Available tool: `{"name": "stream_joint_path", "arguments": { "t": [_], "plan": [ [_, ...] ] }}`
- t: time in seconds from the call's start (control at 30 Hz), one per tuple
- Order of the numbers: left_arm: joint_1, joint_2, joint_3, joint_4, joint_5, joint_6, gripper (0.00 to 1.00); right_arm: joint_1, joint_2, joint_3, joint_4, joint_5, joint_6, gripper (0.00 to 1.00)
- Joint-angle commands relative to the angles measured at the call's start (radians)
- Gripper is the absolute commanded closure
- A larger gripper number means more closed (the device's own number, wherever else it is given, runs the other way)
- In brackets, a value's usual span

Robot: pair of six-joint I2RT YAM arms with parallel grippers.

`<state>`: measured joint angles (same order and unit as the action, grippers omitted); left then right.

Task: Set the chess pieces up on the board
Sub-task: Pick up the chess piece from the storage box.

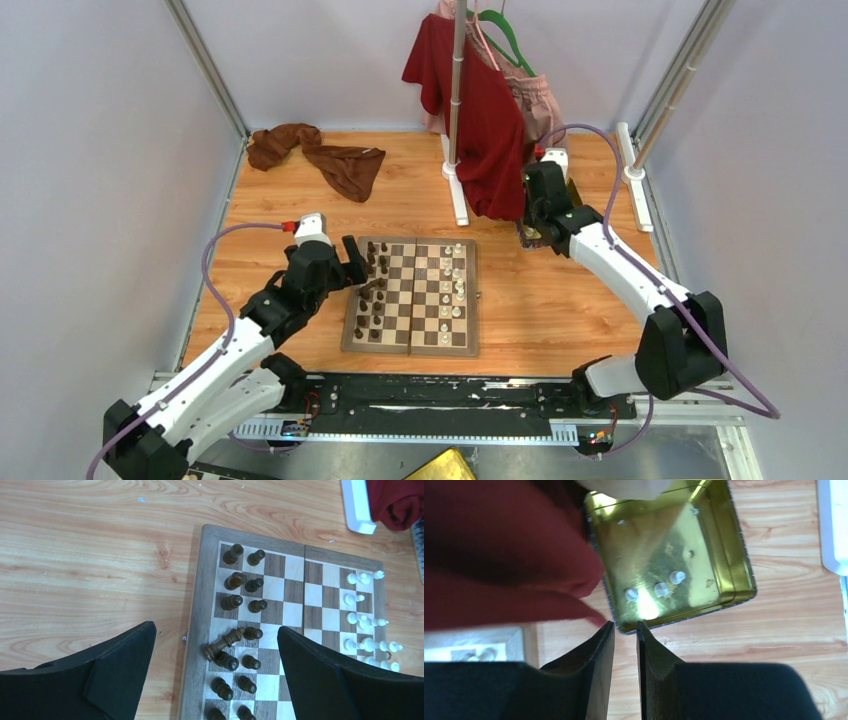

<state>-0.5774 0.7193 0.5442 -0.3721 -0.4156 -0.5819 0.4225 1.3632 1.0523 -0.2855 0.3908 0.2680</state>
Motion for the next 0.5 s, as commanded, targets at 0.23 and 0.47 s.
{"name": "stream_joint_path", "arguments": {
  "t": [0.23,0.47],
  "plan": [
    [0.005,0.111,0.131,-0.057,-0.085,-0.062,0.00,-0.156,0.155,0.154,-0.089,0.075,0.092,0.74],
    [0.007,0.080,0.189,-0.184,-0.059,-0.087,0.00,-0.205,0.276,0.277,-0.198,0.041,0.129,0.74]
  ]
}}
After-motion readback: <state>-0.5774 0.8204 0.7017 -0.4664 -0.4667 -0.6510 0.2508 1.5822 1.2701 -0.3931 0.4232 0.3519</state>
